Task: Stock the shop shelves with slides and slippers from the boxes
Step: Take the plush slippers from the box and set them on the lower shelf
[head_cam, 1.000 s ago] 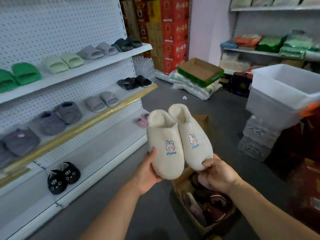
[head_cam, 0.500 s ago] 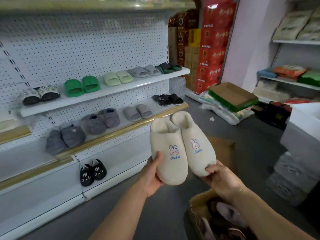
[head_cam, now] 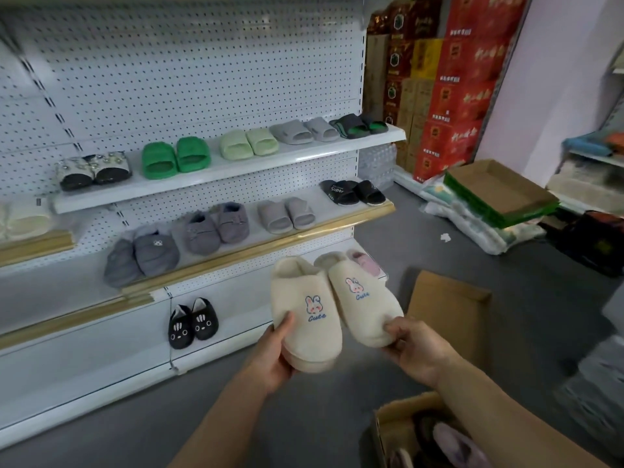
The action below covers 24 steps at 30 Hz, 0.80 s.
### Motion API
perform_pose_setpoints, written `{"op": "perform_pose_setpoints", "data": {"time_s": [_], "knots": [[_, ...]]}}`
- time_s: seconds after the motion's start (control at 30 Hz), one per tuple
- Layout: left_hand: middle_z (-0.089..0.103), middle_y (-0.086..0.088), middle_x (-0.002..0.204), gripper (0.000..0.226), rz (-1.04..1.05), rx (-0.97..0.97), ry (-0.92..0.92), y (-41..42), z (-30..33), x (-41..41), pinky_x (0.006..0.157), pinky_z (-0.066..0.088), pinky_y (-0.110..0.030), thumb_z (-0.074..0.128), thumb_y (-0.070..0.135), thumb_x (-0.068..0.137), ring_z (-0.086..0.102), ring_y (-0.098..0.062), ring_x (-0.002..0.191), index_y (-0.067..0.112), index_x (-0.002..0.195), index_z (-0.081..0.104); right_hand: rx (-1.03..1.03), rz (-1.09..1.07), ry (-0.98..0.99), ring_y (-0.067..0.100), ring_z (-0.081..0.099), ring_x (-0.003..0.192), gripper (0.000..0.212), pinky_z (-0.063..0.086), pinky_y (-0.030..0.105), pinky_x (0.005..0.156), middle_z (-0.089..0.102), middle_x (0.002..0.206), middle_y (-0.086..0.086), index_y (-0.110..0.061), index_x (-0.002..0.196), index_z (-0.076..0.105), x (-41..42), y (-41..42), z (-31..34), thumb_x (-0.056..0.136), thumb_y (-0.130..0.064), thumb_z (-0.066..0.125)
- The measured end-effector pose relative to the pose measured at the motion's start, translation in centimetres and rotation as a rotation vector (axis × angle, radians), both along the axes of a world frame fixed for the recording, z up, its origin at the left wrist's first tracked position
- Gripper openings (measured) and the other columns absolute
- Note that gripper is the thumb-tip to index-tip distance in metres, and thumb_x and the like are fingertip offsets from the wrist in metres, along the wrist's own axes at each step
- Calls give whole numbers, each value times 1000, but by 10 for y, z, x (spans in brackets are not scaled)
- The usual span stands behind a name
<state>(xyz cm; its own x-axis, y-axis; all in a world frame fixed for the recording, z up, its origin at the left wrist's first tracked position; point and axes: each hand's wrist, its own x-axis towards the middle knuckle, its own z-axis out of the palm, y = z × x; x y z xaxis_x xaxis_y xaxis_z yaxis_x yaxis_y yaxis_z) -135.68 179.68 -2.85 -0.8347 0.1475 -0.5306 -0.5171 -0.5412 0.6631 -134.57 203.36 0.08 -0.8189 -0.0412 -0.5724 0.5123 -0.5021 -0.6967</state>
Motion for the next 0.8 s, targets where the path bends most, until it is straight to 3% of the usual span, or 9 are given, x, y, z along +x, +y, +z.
{"op": "perform_pose_setpoints", "data": {"time_s": [0.13, 0.27, 0.47, 0.6, 0.8], "knots": [[68, -10, 123, 66, 72, 6, -74, 2, -14, -8, 69, 59, -39, 70, 37, 73, 65, -28, 112, 15, 134, 55, 1, 59, -42, 28, 57, 94, 23, 52, 37, 80, 56, 108, 16, -1, 106, 53, -22, -1, -10, 85, 8, 51], [71, -12, 116, 56, 89, 55, -44, 3, -21, -13, 65, 60, -39, 65, 32, 78, 72, -27, 97, 11, 129, 59, -15, 96, -73, 33, 58, 106, 33, 55, 38, 76, 56, 118, 17, 0, 117, 52, -38, 0, -22, 84, 7, 54], [71, -10, 117, 49, 110, 23, -141, -5, -43, -55, 79, 57, -41, 69, 30, 81, 70, -26, 103, 13, 127, 62, -25, 57, -160, 32, 63, 98, 43, 55, 39, 72, 61, 115, 20, 3, 124, 51, -84, -11, -50, 81, 3, 53], [74, -8, 108, 42, 79, -6, -205, -21, -61, -103, 80, 54, -43, 70, 29, 80, 69, -27, 101, 14, 118, 65, 8, 7, -218, 33, 64, 97, 59, 55, 38, 67, 60, 120, 22, 4, 125, 51, -131, -30, -73, 68, 4, 61], [76, -11, 100, 35, 16, -28, -317, -59, -100, -207, 84, 53, -45, 71, 27, 84, 66, -30, 103, 11, 114, 65, -7, -114, -338, 36, 59, 104, 37, 56, 42, 78, 59, 117, 24, 8, 119, 52, -221, -72, -122, 82, 10, 51]]}}
